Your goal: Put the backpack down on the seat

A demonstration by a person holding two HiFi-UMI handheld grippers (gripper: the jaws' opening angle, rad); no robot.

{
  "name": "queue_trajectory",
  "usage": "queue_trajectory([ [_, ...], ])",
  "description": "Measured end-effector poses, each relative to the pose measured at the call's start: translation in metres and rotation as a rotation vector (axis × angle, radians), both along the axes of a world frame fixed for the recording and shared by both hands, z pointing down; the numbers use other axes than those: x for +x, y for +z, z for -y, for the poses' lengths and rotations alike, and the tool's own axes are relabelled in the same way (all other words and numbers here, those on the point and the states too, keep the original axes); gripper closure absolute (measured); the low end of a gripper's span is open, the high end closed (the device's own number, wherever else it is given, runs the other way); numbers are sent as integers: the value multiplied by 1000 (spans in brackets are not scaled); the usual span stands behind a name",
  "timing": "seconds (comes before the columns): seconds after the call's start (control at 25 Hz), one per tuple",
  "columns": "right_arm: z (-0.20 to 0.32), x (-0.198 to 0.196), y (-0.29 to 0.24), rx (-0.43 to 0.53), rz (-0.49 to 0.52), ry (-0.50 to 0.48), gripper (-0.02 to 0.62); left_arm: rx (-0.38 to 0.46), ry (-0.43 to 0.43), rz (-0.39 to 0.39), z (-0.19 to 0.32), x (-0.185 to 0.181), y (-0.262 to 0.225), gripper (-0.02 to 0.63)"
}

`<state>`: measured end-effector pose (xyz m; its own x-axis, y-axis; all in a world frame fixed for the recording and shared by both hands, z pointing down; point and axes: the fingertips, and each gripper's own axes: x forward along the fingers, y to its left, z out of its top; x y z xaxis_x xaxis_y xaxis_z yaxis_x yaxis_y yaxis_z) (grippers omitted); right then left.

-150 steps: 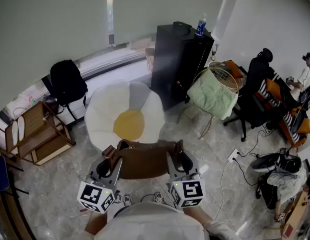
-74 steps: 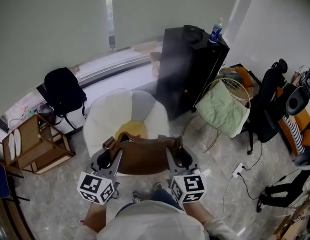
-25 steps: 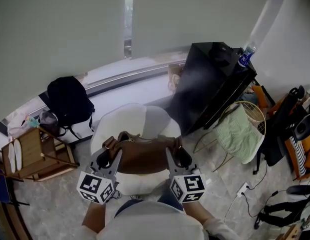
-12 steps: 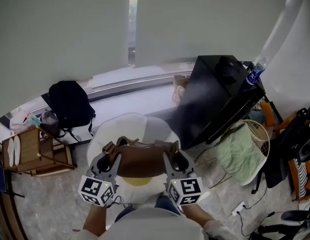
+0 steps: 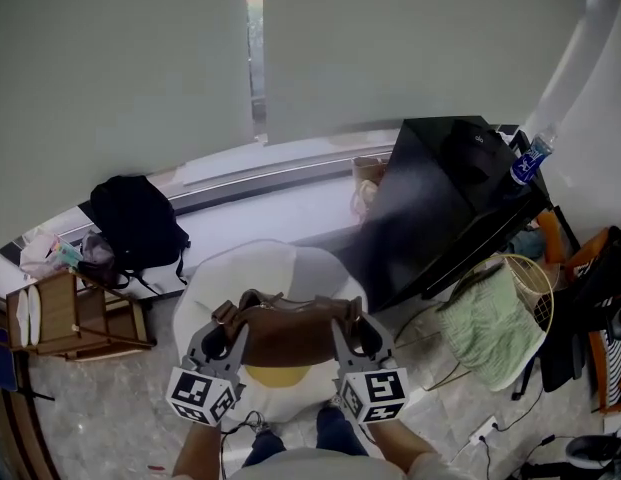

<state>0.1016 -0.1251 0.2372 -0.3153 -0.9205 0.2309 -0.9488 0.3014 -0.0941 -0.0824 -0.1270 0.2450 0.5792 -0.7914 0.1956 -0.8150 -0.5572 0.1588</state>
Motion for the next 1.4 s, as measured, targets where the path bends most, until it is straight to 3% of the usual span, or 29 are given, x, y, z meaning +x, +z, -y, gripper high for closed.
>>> queue_trajectory([
  [1.4,129,-1,227,-196,5,-25,425,-131,-23,59,126,-3,217,500],
])
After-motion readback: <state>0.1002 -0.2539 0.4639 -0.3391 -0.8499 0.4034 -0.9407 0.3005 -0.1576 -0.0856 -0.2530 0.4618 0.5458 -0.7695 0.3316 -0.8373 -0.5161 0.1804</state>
